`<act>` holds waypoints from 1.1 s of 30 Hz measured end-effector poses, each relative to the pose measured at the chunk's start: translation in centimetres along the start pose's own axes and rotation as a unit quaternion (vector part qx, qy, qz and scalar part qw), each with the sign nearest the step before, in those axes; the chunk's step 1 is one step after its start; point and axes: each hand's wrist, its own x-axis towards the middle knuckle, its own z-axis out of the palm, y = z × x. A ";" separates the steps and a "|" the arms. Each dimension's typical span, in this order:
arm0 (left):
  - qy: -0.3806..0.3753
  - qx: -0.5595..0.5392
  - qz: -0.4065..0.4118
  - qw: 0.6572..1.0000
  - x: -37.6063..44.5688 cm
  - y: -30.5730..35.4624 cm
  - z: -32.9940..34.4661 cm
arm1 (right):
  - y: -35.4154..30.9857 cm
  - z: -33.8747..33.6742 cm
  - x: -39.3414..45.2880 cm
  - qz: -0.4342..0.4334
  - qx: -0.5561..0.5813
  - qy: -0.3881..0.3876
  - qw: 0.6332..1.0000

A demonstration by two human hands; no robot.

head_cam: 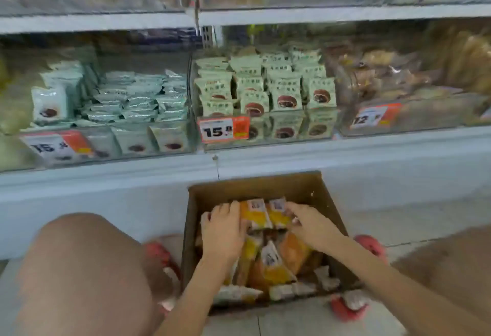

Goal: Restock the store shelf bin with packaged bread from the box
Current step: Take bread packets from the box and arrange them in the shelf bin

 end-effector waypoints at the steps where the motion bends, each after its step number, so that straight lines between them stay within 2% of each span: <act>1: -0.054 -0.017 -0.021 0.998 -1.2 -0.7 1.6 | 0.7 2.0 -0.5 0.011 -0.007 -0.071 0.997; 4: -0.179 -0.108 -0.075 0.975 -3.5 -3.0 4.6 | 0.2 5.3 -1.9 0.053 -0.014 -0.236 0.970; 6: -0.260 -0.174 -0.078 0.947 -4.0 -4.2 5.1 | -0.5 6.2 -2.5 0.073 0.021 -0.311 0.948; 8: -0.317 -0.229 -0.066 0.918 -4.2 -4.8 5.1 | -0.9 6.7 -2.8 0.064 0.038 -0.333 0.940; 11: -0.354 -0.269 -0.043 0.895 -4.6 -5.0 4.8 | -0.9 6.8 -3.1 0.069 0.023 -0.356 0.931; 13: -0.369 -0.279 -0.039 0.886 -5.1 -5.1 4.9 | -0.7 7.0 -3.2 0.074 0.015 -0.354 0.932; 18: -0.361 -0.302 -0.049 0.881 -5.5 -5.2 5.0 | -0.2 7.7 -3.2 0.039 -0.004 -0.258 0.965; 26: -0.317 -0.315 -0.045 0.893 -5.1 -5.4 5.0 | 1.2 6.7 -3.2 0.024 0.010 -0.169 0.985; 33: -0.300 -0.323 -0.037 0.897 -5.3 -5.8 5.3 | 2.4 6.3 -4.2 -0.014 0.064 -0.194 0.979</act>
